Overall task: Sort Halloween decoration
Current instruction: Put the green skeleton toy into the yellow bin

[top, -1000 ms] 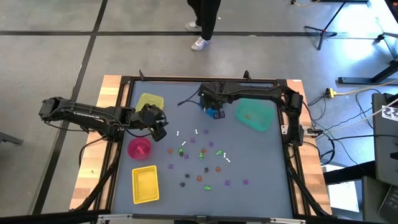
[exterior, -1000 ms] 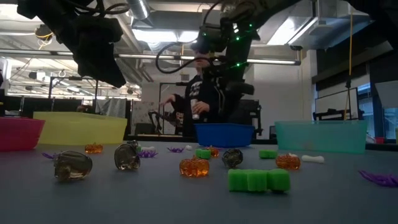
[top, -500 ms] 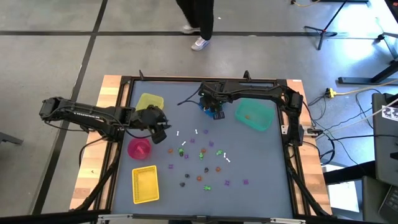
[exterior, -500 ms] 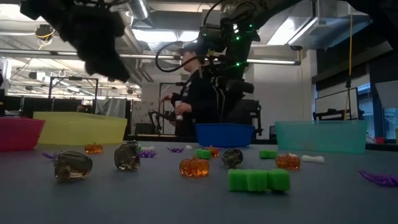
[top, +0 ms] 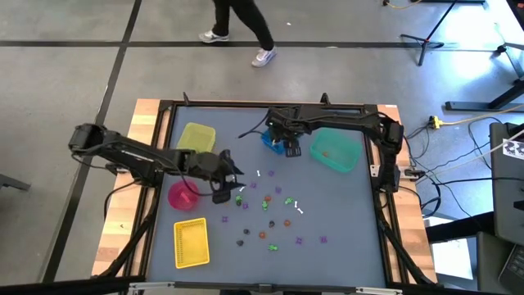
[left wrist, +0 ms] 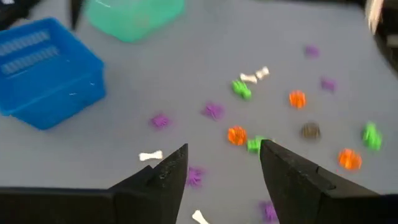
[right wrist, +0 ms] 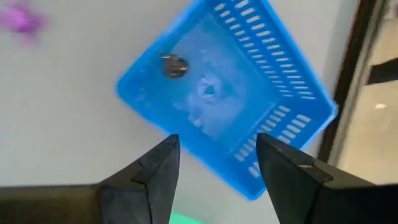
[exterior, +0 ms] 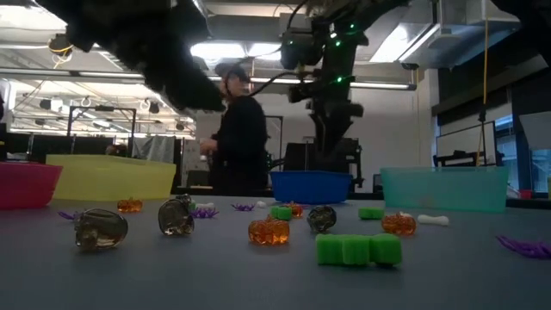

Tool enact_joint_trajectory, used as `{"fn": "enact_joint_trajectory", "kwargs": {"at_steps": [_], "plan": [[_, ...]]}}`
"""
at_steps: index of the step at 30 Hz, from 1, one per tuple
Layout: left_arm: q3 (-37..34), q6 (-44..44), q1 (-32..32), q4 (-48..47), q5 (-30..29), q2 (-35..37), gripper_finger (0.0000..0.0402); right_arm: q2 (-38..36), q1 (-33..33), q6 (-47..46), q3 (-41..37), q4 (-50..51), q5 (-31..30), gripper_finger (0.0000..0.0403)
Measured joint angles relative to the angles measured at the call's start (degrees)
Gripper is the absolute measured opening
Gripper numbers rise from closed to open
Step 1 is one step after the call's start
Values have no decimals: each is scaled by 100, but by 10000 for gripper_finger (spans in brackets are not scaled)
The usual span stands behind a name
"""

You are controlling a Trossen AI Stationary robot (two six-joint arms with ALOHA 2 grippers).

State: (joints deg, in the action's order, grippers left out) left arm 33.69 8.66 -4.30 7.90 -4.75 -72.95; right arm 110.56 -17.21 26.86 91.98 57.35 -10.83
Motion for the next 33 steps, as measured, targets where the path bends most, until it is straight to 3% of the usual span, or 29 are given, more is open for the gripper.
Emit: {"fn": "enact_joint_trajectory", "kwargs": {"at_steps": [7, 15, 33], "plan": [[0, -590, -321, -20, 1, -738, 182, -382, 58, -410, 2, 493, 711, 211], [0, -734, -378, -209, 0, -1192, 181, -688, 571, -569, -145, 739, 774, 211], [2, -736, -376, -708, 234, -1298, 181, -1650, 798, -1207, -1900, 318, 905, 211]]}}
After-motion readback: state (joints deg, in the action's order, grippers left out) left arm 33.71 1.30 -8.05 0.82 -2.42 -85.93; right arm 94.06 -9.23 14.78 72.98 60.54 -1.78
